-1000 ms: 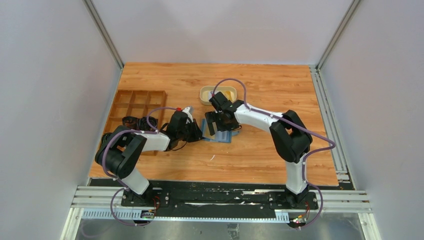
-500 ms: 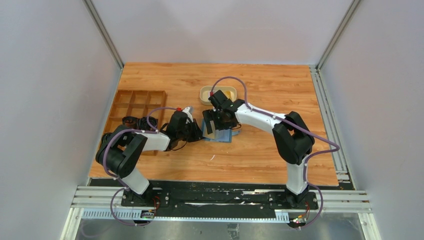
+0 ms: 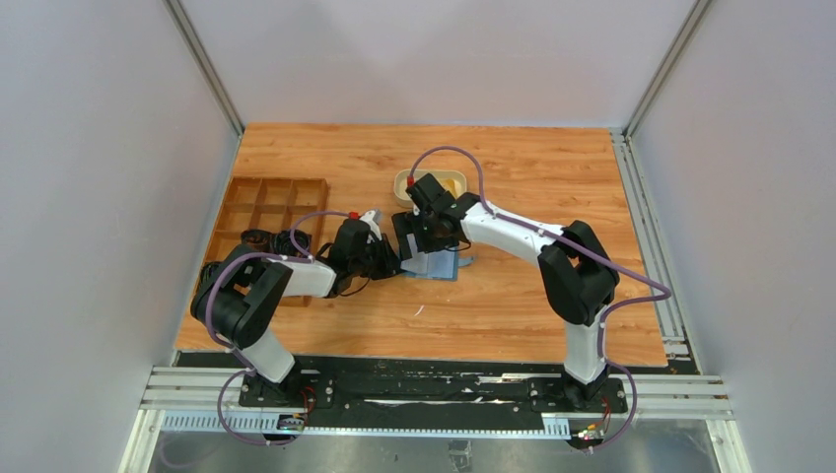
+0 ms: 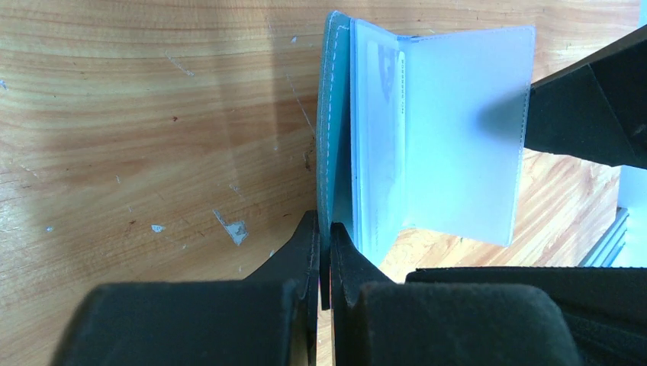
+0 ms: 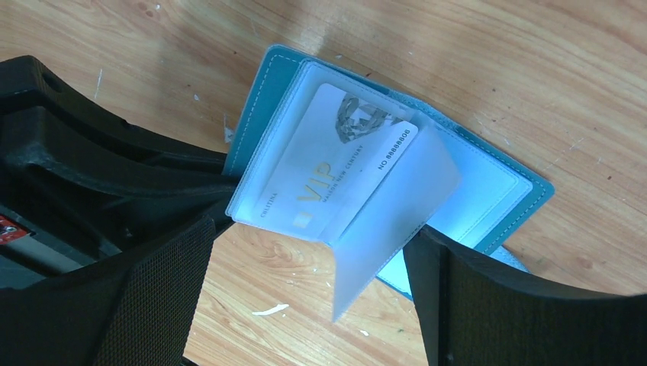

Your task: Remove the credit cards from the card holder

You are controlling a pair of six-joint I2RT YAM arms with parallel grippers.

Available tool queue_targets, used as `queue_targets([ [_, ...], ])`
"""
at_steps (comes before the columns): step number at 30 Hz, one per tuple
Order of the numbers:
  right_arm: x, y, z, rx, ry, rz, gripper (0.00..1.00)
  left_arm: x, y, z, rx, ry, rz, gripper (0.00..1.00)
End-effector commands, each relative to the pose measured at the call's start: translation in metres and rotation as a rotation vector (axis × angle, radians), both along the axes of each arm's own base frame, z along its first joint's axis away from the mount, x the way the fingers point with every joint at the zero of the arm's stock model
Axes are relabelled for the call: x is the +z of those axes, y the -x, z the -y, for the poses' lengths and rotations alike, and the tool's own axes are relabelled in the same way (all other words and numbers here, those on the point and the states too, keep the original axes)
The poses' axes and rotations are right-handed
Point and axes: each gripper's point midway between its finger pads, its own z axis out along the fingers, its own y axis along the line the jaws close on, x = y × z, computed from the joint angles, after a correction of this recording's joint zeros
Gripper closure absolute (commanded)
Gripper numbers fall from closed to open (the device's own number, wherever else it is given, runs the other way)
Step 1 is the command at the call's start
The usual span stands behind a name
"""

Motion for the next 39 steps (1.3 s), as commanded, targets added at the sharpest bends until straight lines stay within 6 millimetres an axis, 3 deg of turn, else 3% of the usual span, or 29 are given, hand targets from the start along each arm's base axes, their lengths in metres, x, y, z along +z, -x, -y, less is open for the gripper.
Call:
queue_targets([
  [1, -0.002, 0.006, -0.012, 0.034, -0.025, -0.012, 0.05, -0.061, 0.042, -0.035, 0.012, -0.187, -0.191, 1.00],
  [9, -0.013, 0.007, -0.001, 0.019, 0.020, -0.012, 0.04, -0.060, 0.042, -0.034, 0.011, -0.184, -0.188, 1.00],
  [14, -0.013, 0.000, 0.033, -0.044, 0.139, 0.047, 0.04, -0.061, 0.042, -0.034, 0.009, -0.184, -0.191, 1.00],
  [19, 0.009, -0.014, 0.061, -0.085, 0.196, 0.125, 0.04, -0.060, 0.041, -0.033, 0.006, -0.183, -0.191, 1.00],
  [23, 0.039, -0.018, 0.045, -0.055, 0.068, 0.190, 0.04, -0.062, 0.041, -0.033, 0.008, -0.186, -0.196, 1.00],
  [25, 0.052, -0.013, 0.024, -0.004, -0.066, 0.197, 0.04, -0.064, 0.041, -0.033, 0.011, -0.190, -0.201, 1.00],
  [27, 0.053, 0.000, 0.001, 0.059, -0.228, 0.135, 0.04, -0.067, 0.041, -0.034, 0.014, -0.197, -0.209, 1.00],
  [31, 0.039, 0.010, -0.017, 0.048, -0.435, -0.008, 0.04, -0.071, 0.043, -0.037, 0.020, -0.210, -0.216, 1.00],
  [39, 0.003, 0.003, -0.006, -0.086, -0.587, -0.123, 0.05, -0.089, 0.050, -0.049, 0.041, -0.271, -0.257, 1.00],
])
